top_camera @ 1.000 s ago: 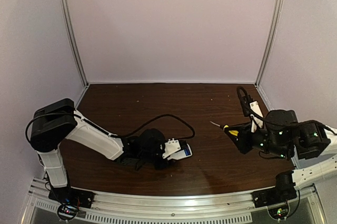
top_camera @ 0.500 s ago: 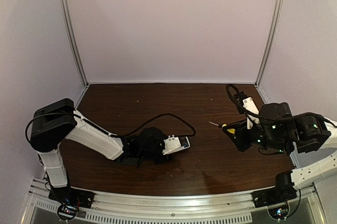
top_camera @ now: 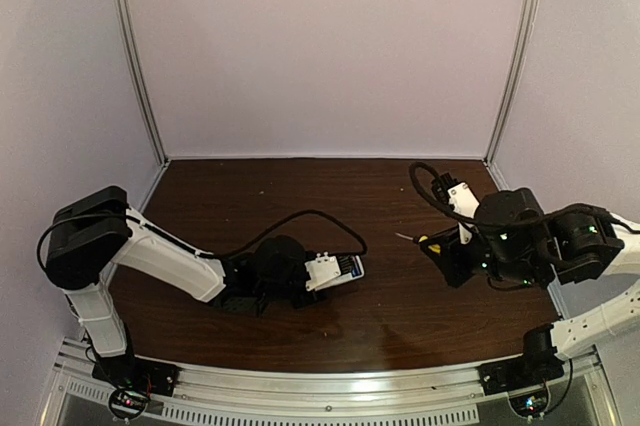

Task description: Unload the batteries from the remote control

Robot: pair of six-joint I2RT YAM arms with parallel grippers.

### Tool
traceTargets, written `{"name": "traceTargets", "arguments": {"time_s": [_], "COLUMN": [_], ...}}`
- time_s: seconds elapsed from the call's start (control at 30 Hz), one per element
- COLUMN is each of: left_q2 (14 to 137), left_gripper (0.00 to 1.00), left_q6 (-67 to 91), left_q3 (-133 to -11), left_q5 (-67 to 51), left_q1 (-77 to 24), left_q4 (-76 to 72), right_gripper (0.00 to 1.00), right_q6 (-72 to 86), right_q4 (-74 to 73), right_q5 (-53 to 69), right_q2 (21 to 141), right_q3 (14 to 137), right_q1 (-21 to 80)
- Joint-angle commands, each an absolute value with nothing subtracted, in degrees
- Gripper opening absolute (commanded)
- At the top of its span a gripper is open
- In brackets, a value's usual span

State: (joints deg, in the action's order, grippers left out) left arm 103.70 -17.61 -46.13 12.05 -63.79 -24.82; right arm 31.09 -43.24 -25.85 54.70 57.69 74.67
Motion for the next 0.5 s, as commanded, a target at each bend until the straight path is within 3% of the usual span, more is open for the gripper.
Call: {"name": "traceTargets", "arguments": {"time_s": [0.0,0.17,0.47], "left_q2": [102.23,101.49,99.66], "left_gripper": [0.0,0.0,0.0], "left_q6": [-19.26,-22.5,-28.2], "left_q3": [-45.0,-44.28,-38.64], "left_q5": [5.39,-3.77,-3.67], "left_q1": [-63.28,-63.66,-64.67], "left_q4": [-29.24,-28.9,-35.76], "right_gripper": [0.0,0.0,0.0], "right_q6": [29.14,26.84,22.05], "right_q4": [-44.41,-47.22,-52.48], "right_q5": [-26.07,-22.24,-12.76], "right_q2": [55.53,56.41,60.97], "right_q3": [59.18,61.67,63.94], "right_q1": [74.16,74.1,74.03]}}
